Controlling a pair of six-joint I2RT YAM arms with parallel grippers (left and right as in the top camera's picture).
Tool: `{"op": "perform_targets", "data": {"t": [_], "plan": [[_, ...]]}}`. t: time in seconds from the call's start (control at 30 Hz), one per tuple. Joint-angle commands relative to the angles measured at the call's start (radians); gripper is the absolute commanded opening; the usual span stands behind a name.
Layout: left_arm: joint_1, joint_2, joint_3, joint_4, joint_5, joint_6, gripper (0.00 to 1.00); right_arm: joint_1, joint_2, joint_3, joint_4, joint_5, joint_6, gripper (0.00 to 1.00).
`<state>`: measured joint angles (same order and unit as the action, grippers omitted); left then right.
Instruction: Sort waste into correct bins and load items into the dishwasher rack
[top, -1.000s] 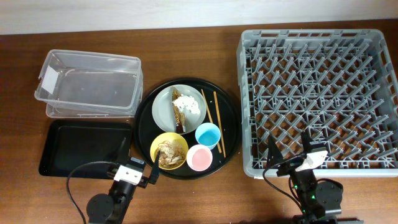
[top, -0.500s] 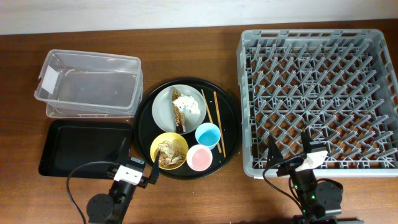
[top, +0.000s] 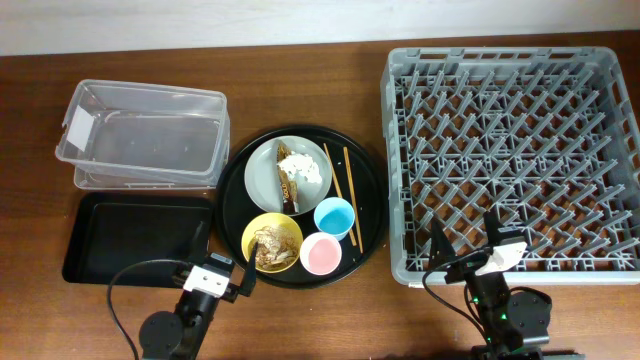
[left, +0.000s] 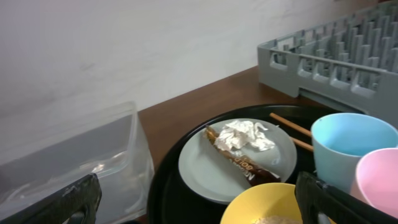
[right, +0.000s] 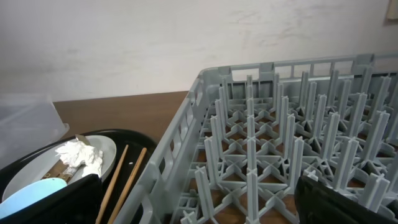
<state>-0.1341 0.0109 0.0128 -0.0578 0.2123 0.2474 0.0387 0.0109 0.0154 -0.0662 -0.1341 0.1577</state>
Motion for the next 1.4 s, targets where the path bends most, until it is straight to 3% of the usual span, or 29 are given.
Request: {"op": "perform_targets", "data": {"t": [0.0,0.07,0.1,0.23,0.33,0.47,0.53,0.6,0.67,0.7,0.73,0.8,0.9,1.0,1.07,1.13,1.23,1.3,1.37], "plan": [[0.006,-0.005,-0.003,0.007,0.183,0.012,0.99,-0.006,-0.002,-0.01,0.008,-0.092,0.134,0.99],[0.006,-0.005,-0.003,0.084,0.442,0.001,0.99,-0.006,0.0,-0.01,0.016,-0.205,0.254,0.99],[0.006,-0.005,-0.003,0.112,0.49,0.0,0.99,-0.006,0.0,-0.007,0.022,-0.276,0.256,0.99],[0.006,0.002,0.089,0.134,0.492,-0.217,0.99,-0.006,0.003,0.185,-0.142,-0.378,0.24,0.98],[0.006,0.108,0.333,-0.119,0.434,-0.289,0.99,-0.006,0.085,0.489,-0.494,-0.237,0.214,0.98],[0.006,0.54,0.857,-0.625,0.393,-0.271,0.99,-0.006,0.412,0.932,-0.946,-0.118,0.206,0.99],[0.006,0.759,1.078,-0.811,0.393,-0.208,0.99,-0.006,0.541,1.057,-1.028,-0.171,0.206,0.99],[0.006,0.868,1.163,-0.864,0.437,-0.233,0.99,-0.006,0.601,1.094,-1.057,-0.261,0.205,0.98],[-0.005,0.959,1.167,-0.858,0.584,-0.237,0.99,-0.006,0.621,1.094,-1.057,-0.285,0.206,0.99],[-0.042,0.998,1.167,-0.89,0.552,-0.237,0.99,-0.006,0.621,1.094,-1.057,-0.285,0.206,0.99],[-0.112,1.042,1.167,-0.945,0.414,-0.266,0.99,-0.006,0.621,1.094,-1.057,-0.285,0.206,0.99],[-0.314,1.152,1.152,-1.01,0.043,-0.392,0.99,-0.006,0.621,1.094,-1.058,-0.285,0.206,0.99],[-0.501,1.349,1.128,-1.009,-0.229,-0.626,0.98,-0.006,0.621,1.094,-1.076,-0.284,0.206,0.99],[-0.52,1.506,1.094,-0.974,-0.246,-0.671,0.83,-0.006,0.621,1.094,-1.09,-0.285,0.206,0.99],[-0.52,1.59,1.085,-0.911,-0.245,-0.67,0.61,-0.006,0.621,1.094,-1.09,-0.281,0.206,0.99],[-0.52,1.611,1.085,-0.859,-0.243,-0.669,0.46,-0.006,0.621,1.094,-1.09,-0.281,0.206,0.99],[-0.52,1.61,1.085,-0.851,-0.243,-0.668,0.23,-0.006,0.621,1.094,-1.091,-0.281,0.206,0.99],[-0.52,1.608,1.086,-0.869,-0.238,-0.665,0.01,-0.006,0.621,1.094,-1.09,-0.281,0.206,0.99],[-0.518,1.587,1.104,-0.929,-0.224,-0.665,0.0,-0.006,0.621,1.094,-1.09,-0.281,0.206,0.99]]}}
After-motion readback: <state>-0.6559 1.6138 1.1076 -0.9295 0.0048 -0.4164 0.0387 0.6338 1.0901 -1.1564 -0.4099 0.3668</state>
